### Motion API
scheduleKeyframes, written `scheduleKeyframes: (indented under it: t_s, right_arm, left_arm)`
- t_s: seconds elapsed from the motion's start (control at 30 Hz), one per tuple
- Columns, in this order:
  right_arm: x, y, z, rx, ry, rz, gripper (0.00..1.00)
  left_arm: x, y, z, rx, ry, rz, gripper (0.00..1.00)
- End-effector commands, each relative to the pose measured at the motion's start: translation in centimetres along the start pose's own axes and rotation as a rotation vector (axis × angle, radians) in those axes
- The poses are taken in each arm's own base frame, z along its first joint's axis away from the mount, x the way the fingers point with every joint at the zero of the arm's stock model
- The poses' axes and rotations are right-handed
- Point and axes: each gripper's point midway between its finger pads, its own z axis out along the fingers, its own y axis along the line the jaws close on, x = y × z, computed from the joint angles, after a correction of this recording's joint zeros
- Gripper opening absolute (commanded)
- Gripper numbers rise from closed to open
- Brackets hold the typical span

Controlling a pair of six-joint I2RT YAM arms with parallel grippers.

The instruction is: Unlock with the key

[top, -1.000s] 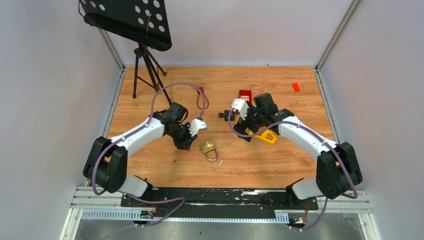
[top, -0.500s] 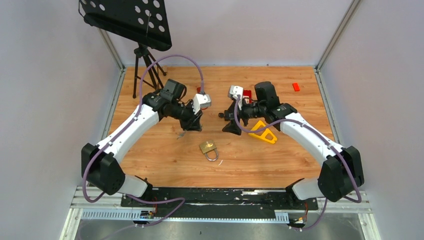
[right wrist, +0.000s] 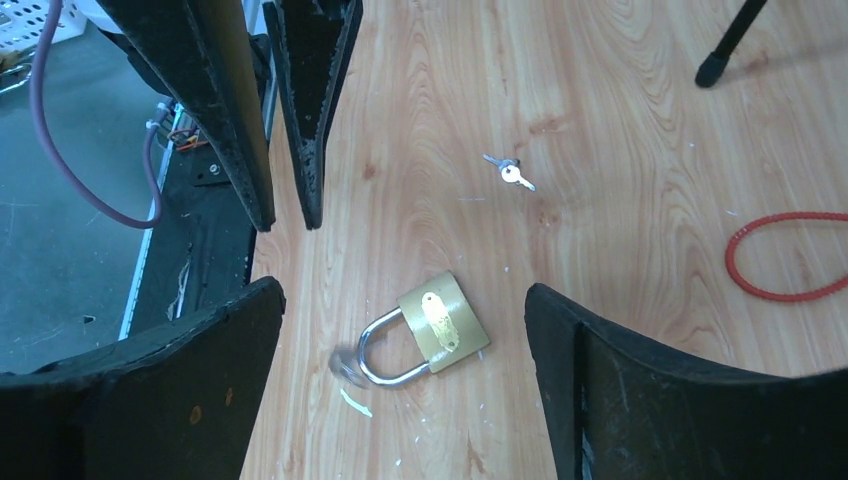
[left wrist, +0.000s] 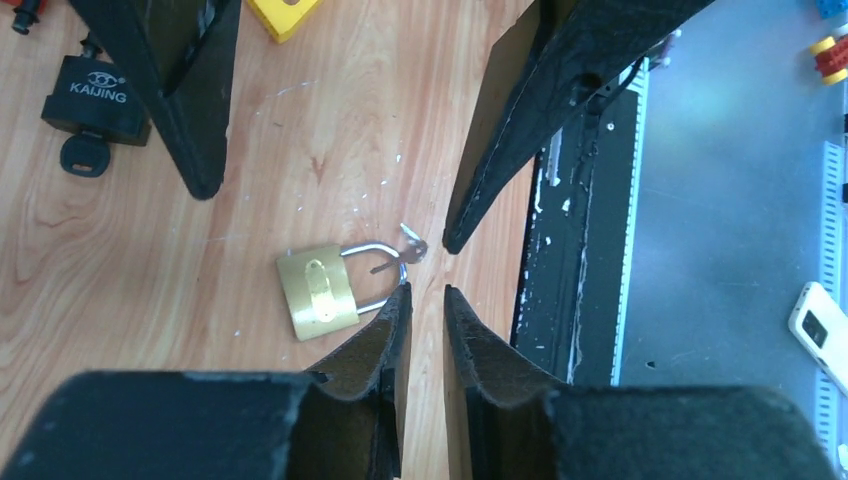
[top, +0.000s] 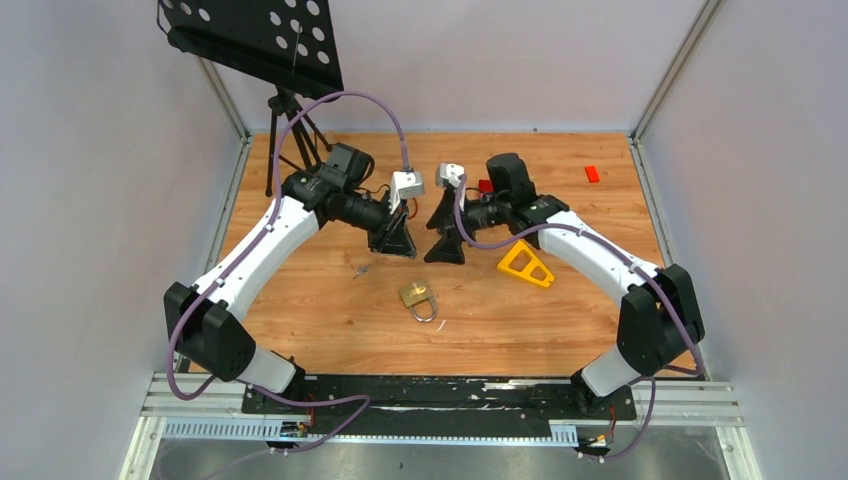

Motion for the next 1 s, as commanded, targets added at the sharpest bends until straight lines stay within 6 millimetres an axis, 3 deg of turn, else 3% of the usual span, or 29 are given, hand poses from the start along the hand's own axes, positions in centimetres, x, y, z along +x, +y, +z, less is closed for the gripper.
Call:
scheduleKeyframes:
  t_s: [0.0, 0.2, 0.3, 0.4, 0.53, 0.8, 0.97]
  right_arm:
    - [-2.5, 1.4, 1.2, -0.087, -0.054, -0.061, 0.89]
    - [-1.3, 1.3, 1.8, -0.070, -0.019, -0.048, 0.83]
    - [-0.1, 0.4, 0.3, 0.011, 0.042, -0.087, 0.83]
    - [1.2, 0.1, -2.6, 0.093, 0.081, -0.143, 0.84]
    - [6.2, 0.8, -6.4, 0.177, 0.242, -0.212, 0.87]
    - [17.7, 4.6, -11.7, 0.160, 0.656, -0.169, 0.86]
    - [20.4, 6.5, -13.2, 0.123, 0.753, -0.154, 0.84]
  left_arm:
    - [-1.8, -2.0, -0.9, 0.045, -0.058, 0.011, 0.23]
    - [-1.0, -1.7, -1.0, 0.014, -0.053, 0.020, 0.25]
    - [0.7, -0.7, -0.9, -0.047, -0.010, 0.035, 0.31]
    - [2.6, 0.9, -1.0, -0.148, 0.032, 0.074, 0.37]
    - [4.3, 2.3, -1.1, -0.232, 0.061, 0.118, 0.46]
    - [5.6, 4.3, -0.6, -0.311, 0.090, 0.129, 0.58]
    - [6.4, 5.2, -0.3, -0.336, 0.110, 0.111, 0.59]
